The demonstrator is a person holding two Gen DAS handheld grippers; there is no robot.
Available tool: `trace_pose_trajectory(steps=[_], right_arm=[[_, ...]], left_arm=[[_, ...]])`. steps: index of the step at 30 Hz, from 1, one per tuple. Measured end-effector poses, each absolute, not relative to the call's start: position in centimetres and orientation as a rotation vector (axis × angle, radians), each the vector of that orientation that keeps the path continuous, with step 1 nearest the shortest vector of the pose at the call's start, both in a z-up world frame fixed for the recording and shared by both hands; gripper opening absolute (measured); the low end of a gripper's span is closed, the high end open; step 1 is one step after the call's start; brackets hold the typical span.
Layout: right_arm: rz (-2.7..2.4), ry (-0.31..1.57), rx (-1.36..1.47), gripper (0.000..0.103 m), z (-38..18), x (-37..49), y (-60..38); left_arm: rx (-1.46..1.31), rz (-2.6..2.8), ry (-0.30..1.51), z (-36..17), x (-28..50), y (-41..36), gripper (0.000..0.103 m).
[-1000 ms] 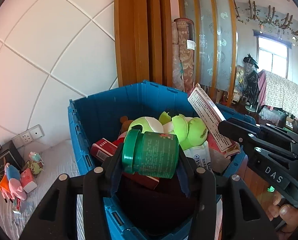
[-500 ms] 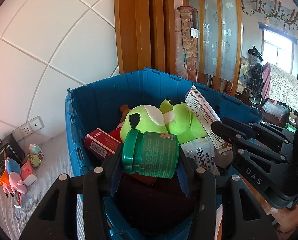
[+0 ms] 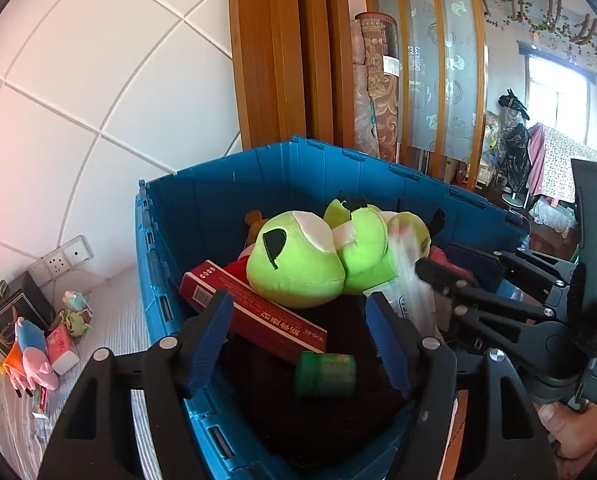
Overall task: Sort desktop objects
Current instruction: 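Drop the green jar and toothpaste box into the crate, opening both tools, then withdraw both tools from the crate back toward the bed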
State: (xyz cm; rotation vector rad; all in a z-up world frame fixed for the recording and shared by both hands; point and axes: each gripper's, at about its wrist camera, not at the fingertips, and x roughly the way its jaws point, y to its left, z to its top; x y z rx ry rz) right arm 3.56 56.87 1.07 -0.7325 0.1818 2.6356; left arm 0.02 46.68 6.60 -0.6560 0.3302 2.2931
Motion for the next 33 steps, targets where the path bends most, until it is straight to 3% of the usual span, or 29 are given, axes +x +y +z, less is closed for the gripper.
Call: trace_pose_trajectory(steps=[2,3,4,6,7,19,33], right_arm=[[2.637,0.197,-0.730,0.062,1.1,3.6,56.9],[2.632,0.196,-0.725,0.085,1.1,3.7,56.8],[2.629,0.192,-0.720,0.093,1.2,3.7,56.8],[2.630,0.188,-0.707,0.095,1.4,3.9,56.6],[2.632,0.190,-0.704,0.103,1.5,3.9,56.5],[2.685,0.171,-0.568,0.103,4.1,4.1,53.4],[2.863,0.044,-0.398,0.103,7.5,-0.3,39.9]], left_arm=[[-0.650,2.296,0.318,6.8,-0.1,46.3,0.069],[-0.646,2.299,0.311,6.8,-0.1,46.1,0.069],[-0.639,2.303,0.303,6.9,-0.1,45.8,0.069],[-0.623,2.314,0.276,7.2,-0.1,45.0,0.069],[-0.615,2.321,0.259,7.4,-0.1,44.6,0.069],[-0.556,2.533,-0.019,7.6,-2.5,35.0,0.069],[-0.705,2.668,-0.109,3.9,-6.9,19.2,0.069]])
